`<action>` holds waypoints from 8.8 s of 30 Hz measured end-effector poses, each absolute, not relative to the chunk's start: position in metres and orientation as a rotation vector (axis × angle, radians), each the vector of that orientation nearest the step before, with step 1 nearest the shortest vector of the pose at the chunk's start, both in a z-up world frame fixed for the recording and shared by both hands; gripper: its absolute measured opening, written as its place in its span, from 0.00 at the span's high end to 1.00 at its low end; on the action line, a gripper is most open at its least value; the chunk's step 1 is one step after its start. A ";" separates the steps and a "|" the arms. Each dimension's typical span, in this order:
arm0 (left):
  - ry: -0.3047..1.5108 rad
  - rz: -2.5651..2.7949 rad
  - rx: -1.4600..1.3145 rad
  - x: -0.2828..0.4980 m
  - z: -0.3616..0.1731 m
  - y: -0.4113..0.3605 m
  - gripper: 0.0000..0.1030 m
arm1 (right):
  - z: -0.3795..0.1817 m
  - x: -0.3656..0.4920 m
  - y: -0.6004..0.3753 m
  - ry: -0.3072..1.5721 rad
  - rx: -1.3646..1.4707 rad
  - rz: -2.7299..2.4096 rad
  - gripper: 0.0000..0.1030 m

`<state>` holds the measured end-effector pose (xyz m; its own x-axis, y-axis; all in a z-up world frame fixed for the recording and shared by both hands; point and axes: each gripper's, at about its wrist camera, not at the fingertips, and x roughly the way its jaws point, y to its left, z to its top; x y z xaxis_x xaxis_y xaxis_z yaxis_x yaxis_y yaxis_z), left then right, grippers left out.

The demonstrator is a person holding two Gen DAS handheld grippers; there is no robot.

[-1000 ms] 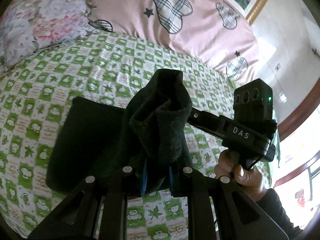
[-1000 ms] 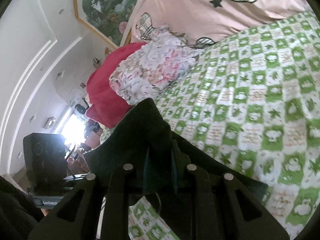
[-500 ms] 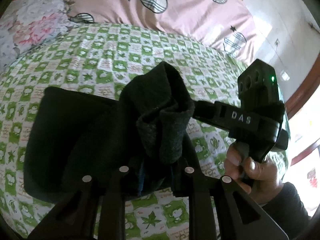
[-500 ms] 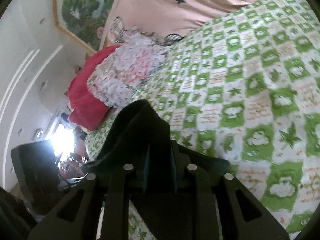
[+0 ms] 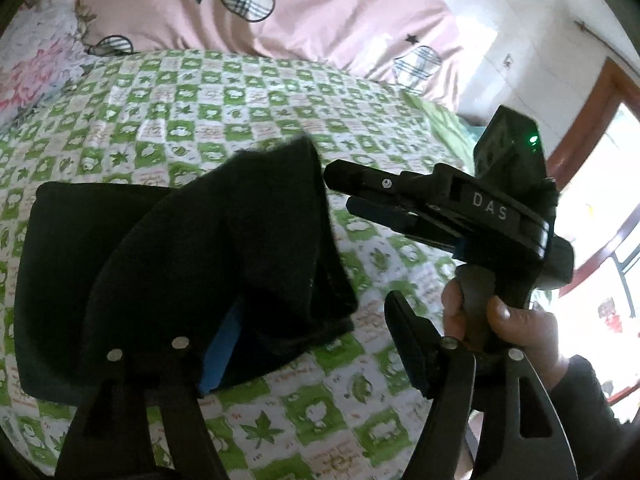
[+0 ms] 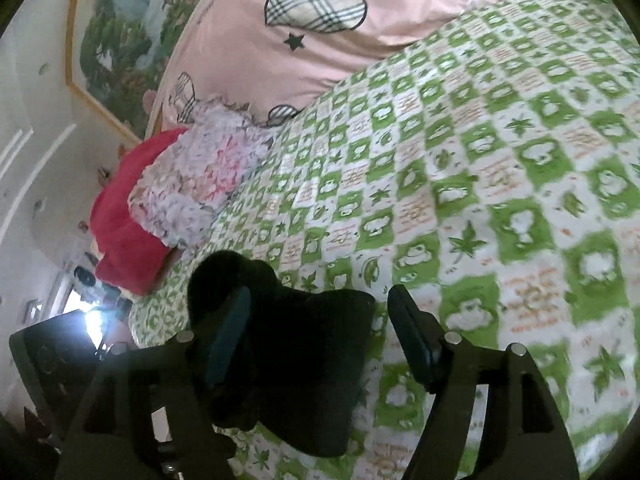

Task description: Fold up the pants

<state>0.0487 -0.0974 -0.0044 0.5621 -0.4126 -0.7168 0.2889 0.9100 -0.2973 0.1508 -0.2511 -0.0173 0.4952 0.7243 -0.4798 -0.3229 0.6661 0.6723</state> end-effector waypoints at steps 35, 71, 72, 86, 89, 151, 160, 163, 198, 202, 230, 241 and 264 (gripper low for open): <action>0.816 -0.185 -0.404 0.020 0.018 0.046 0.25 | 0.007 0.086 -0.216 0.829 0.468 0.573 0.08; 0.974 -0.137 -0.432 0.093 -0.044 0.080 0.36 | -0.050 0.106 -0.202 0.949 0.503 0.572 0.13; 0.970 -0.140 -0.437 0.093 -0.045 0.081 0.39 | -0.050 0.106 -0.202 0.949 0.501 0.574 0.14; 0.906 -0.140 -0.399 0.074 -0.026 0.075 0.65 | -0.046 0.102 -0.199 0.950 0.529 0.616 0.52; 0.892 -0.143 -0.395 0.069 -0.017 0.075 0.67 | -0.039 0.100 -0.197 0.939 0.521 0.616 0.54; 0.803 0.224 -0.472 0.064 -0.012 0.224 0.53 | -0.017 0.210 -0.022 0.933 0.260 0.827 0.44; 0.809 0.259 -0.445 0.059 -0.015 0.222 0.32 | -0.029 0.214 -0.028 0.918 0.251 0.787 0.23; 0.808 0.272 -0.454 0.056 -0.016 0.224 0.28 | -0.030 0.212 -0.029 0.908 0.240 0.779 0.18; 0.739 0.364 -0.211 -0.004 0.014 0.173 0.18 | 0.027 0.118 -0.010 0.669 -0.081 0.883 0.06; 0.741 0.379 -0.173 -0.005 0.008 0.165 0.18 | 0.020 0.115 -0.011 0.680 -0.103 0.869 0.06; 0.713 0.418 -0.096 -0.009 -0.019 0.153 0.14 | -0.001 0.107 0.002 0.637 -0.155 0.854 0.06; 0.703 0.408 -0.112 -0.010 -0.020 0.157 0.13 | -0.003 0.107 0.006 0.642 -0.158 0.857 0.06; 0.692 0.399 -0.120 -0.010 -0.016 0.156 0.10 | -0.001 0.106 0.009 0.631 -0.147 0.861 0.05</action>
<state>-0.0103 0.1557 -0.0162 0.6980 0.3176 -0.6419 -0.3965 0.9177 0.0229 0.1061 0.0088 -0.0011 0.4832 0.6619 -0.5731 -0.7462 0.6537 0.1258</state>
